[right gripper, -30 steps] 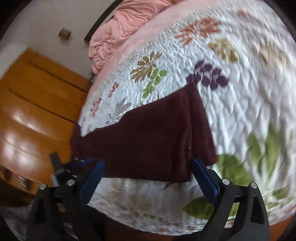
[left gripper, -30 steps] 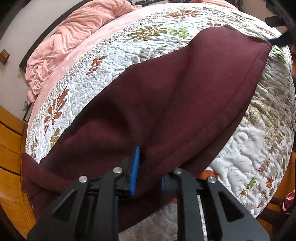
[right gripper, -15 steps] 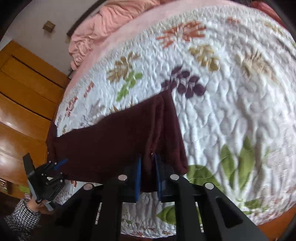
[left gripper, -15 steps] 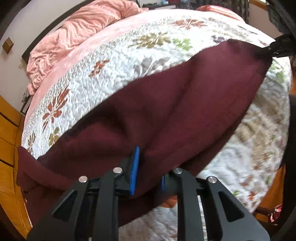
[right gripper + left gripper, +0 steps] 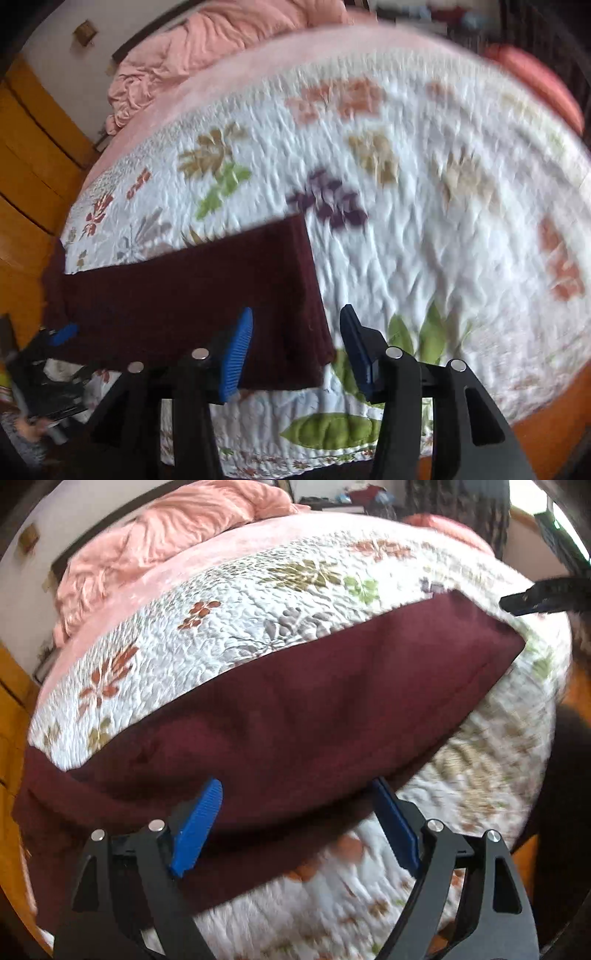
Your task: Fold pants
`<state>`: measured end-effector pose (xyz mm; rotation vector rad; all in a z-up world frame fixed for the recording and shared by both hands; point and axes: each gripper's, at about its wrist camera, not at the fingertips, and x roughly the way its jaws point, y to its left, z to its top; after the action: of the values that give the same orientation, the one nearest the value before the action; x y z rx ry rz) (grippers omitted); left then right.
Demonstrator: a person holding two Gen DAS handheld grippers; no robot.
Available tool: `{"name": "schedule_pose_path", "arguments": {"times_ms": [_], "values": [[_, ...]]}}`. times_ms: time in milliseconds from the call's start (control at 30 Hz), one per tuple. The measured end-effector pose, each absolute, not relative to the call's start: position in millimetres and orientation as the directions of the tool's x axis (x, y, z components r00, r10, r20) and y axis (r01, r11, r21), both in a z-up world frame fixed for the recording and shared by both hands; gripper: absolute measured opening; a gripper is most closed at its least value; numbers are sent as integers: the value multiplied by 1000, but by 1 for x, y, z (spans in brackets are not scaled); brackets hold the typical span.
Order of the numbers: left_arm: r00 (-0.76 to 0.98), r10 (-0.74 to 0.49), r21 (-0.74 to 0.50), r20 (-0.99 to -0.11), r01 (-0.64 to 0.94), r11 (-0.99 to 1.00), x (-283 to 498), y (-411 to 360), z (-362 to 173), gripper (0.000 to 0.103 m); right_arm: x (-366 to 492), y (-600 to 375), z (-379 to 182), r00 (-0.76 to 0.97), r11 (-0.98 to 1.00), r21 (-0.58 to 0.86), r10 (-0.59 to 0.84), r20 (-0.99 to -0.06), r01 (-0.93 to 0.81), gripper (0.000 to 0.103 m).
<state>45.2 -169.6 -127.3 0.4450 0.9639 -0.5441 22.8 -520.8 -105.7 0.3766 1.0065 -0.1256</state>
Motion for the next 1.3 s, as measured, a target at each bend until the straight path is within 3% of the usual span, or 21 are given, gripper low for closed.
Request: {"name": "schedule_pose_path", "arguments": {"times_ms": [133, 233, 300, 400, 633, 700, 767, 800, 1033, 1133, 1300], "values": [[399, -289, -75, -870, 473, 878, 58, -119, -109, 82, 42, -457, -82, 566, 925, 374, 273, -778, 67, 51], [404, -293, -182, -866, 291, 939, 73, -58, -97, 82, 60, -371, -81, 498, 911, 380, 407, -766, -160, 56], [432, -250, -184, -866, 189, 964, 82, -19, -89, 82, 71, -308, -86, 447, 893, 334, 442, -778, -302, 68], [448, -193, -176, -873, 81, 981, 92, 24, -82, 82, 81, -230, -102, 358, 834, 324, 499, -790, -447, 70], [439, -167, -187, -883, -2, 982, 103, 74, -83, 82, 125, -161, -139, 293, 836, 291, 456, -840, -465, 70], [431, -175, -199, -885, -12, 980, 104, 81, -88, 82, 137, -159, -150, 286, 842, 286, 444, -850, -457, 58], [423, -180, -209, -888, -22, 978, 105, 89, -92, 82, 146, -159, -162, 262, 852, 282, 423, -867, -442, 18], [418, -184, -214, -890, -26, 977, 107, 93, -93, 82, 145, -162, -163, 253, 851, 291, 427, -868, -437, 12], [422, -119, -163, -899, -68, 984, 148, 102, -78, 87, 111, -156, -151, 295, 833, 275, 448, -844, -480, 9], [407, -39, -76, -912, -74, 994, 186, 91, -67, 88, 110, -152, -177, 271, 852, 271, 418, -867, -449, 10], [246, 127, 106, -961, -96, 990, 270, 73, -81, 89, 113, -171, -184, 258, 832, 398, 512, -820, -387, 10]]}}
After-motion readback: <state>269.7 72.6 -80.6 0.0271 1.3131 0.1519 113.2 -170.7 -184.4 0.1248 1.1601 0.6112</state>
